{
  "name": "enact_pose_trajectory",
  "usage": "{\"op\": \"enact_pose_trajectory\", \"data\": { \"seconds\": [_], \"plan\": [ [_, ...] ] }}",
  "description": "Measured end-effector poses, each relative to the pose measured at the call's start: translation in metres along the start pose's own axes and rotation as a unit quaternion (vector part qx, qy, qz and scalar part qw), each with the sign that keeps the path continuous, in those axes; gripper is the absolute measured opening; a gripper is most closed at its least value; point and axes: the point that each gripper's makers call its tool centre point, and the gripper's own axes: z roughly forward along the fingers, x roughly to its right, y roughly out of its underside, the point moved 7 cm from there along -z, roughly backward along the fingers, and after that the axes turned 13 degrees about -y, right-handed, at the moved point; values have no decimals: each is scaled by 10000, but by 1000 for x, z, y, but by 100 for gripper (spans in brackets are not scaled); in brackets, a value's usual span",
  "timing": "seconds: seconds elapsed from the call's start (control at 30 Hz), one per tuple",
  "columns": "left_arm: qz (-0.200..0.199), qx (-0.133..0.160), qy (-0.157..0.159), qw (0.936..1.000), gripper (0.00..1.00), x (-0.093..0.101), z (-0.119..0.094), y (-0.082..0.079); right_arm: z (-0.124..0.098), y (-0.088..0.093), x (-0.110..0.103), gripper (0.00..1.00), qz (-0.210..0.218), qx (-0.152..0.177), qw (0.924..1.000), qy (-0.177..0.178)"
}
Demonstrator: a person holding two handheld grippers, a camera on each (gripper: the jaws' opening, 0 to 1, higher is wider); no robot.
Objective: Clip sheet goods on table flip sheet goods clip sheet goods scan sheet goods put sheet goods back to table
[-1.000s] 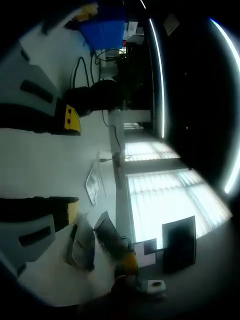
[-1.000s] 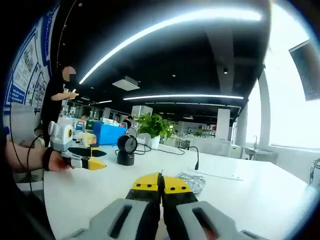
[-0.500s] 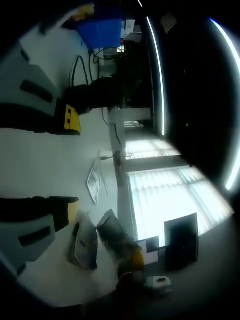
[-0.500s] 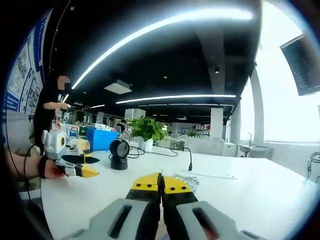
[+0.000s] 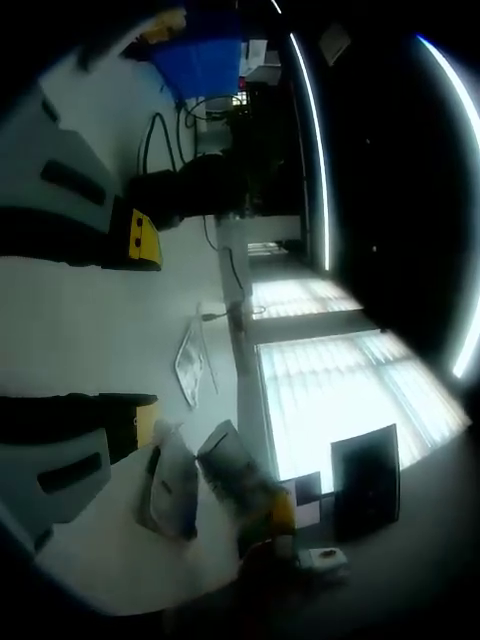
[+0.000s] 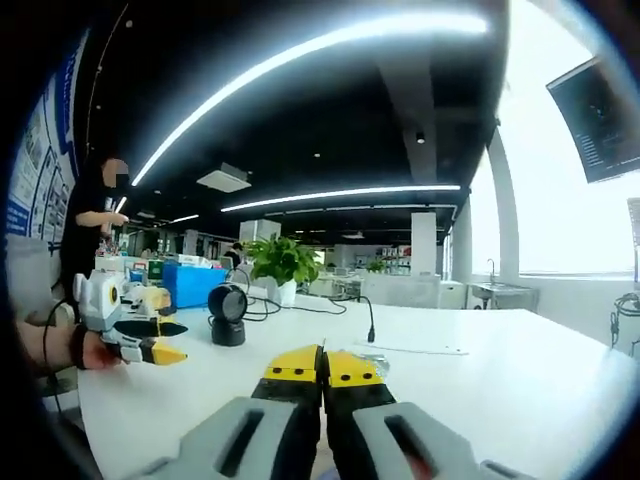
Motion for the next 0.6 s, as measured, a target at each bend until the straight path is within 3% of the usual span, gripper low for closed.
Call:
{"op": "enact_pose_trajectory", "data": {
  "seconds": [0.17, 0.27, 0.6],
  "plan": [
    [-15, 4, -9, 10000, 42, 0, 0, 0, -2, -2, 6, 0, 65, 23, 10000, 44],
    [-5, 5, -4, 10000, 42, 0, 0, 0, -4, -2, 12, 0, 510, 136, 9986, 102],
    [0, -2, -14, 10000, 42, 0, 0, 0, -14, -4, 25, 0, 508, 207, 9980, 308]
  ]
}}
